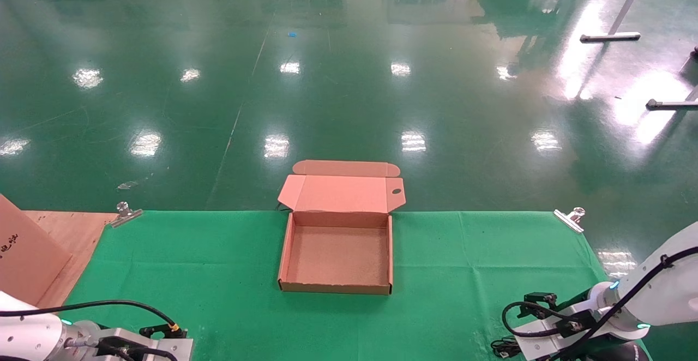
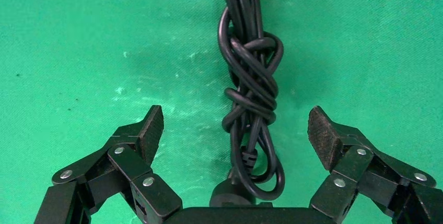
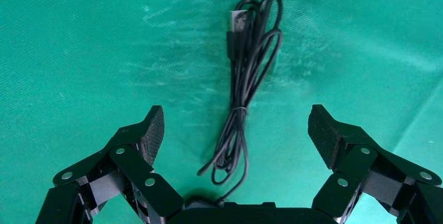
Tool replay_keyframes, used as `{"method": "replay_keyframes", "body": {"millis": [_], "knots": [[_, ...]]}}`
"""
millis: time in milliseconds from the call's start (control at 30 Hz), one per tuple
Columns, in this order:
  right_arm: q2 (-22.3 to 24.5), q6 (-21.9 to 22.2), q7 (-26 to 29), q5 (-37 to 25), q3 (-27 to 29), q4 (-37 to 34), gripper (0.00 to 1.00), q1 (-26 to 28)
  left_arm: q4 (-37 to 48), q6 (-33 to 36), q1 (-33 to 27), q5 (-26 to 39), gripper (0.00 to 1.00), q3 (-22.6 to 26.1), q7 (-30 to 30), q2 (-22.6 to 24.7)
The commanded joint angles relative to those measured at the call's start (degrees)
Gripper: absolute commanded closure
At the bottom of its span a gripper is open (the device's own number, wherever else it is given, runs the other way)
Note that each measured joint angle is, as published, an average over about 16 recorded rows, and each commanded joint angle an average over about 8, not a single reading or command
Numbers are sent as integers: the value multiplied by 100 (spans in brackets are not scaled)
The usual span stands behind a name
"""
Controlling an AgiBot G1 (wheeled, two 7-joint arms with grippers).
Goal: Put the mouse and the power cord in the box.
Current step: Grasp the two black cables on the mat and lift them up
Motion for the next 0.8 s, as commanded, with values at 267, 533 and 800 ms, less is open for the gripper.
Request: {"method": "replay_keyframes", "body": {"millis": [267, 533, 800], "knots": [[-197, 207, -366, 55, 35, -619, 24, 141, -79, 6, 150, -178, 32, -70, -13, -120], [-349, 380, -622, 65, 39, -1074, 100, 203, 117, -42, 135, -251, 100, -109, 174, -126], [-466, 554, -830, 65, 41, -1466, 100, 251, 357, -120, 97, -175, 100, -68, 322, -14]]}}
